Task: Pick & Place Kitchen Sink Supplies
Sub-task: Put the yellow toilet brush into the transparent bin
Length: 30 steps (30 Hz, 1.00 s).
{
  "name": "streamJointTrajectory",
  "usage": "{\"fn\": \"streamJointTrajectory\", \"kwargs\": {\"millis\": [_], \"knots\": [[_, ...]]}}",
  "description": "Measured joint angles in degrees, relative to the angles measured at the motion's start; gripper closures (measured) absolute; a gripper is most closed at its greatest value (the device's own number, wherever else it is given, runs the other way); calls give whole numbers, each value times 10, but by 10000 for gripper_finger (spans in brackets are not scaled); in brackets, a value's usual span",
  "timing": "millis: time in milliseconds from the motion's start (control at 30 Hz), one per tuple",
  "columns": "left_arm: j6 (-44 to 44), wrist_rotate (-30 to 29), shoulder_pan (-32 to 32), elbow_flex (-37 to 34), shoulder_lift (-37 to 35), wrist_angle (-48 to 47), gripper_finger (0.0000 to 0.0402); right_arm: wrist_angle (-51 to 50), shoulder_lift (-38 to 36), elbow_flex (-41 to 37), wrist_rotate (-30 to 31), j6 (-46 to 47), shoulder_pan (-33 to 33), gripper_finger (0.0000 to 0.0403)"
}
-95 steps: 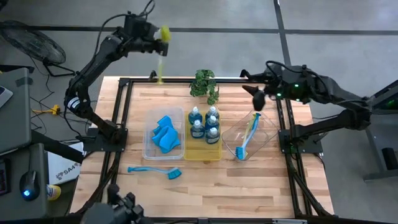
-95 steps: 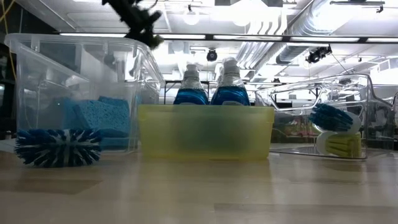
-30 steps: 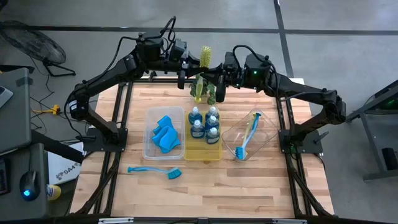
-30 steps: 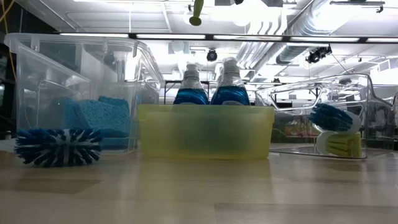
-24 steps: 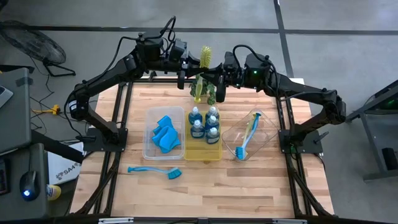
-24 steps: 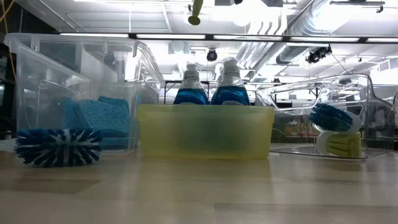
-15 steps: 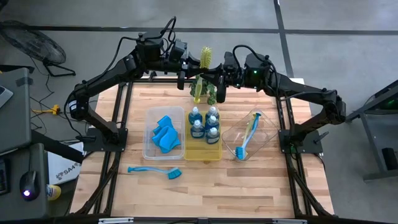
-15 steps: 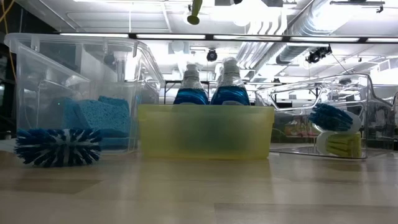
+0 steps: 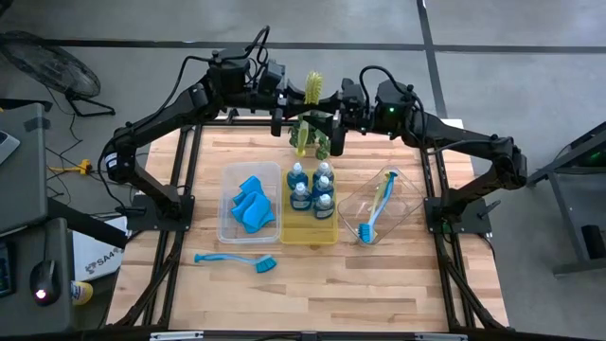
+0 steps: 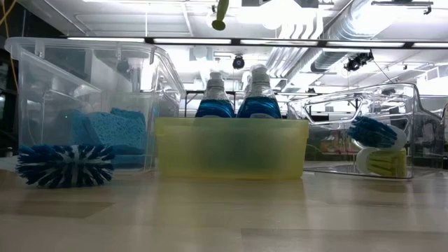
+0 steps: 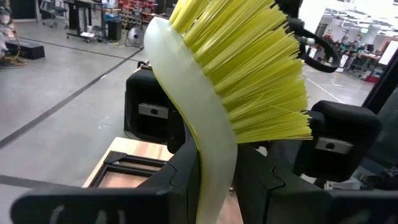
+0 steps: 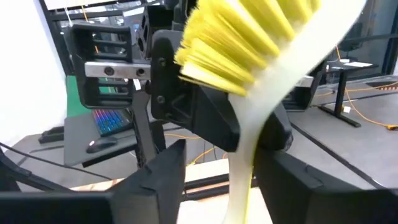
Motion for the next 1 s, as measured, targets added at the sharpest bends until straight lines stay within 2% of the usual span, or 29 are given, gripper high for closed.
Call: {"fn": "streamJointTrajectory", "kwargs": {"millis": [100,233,700,1000], "knots": [[0,-3,0,0,0,1,330,2,0,0,-3,3,0,214],[0,-5,0,0,0,1,330,7,7,0,-6,5,0,224],[-4,4,0,0,0,2,330,17,37,0,-22,0,-5,370],[-2,2,0,0,0,-3,330,6,37,0,-4,2,-8,370]]}}
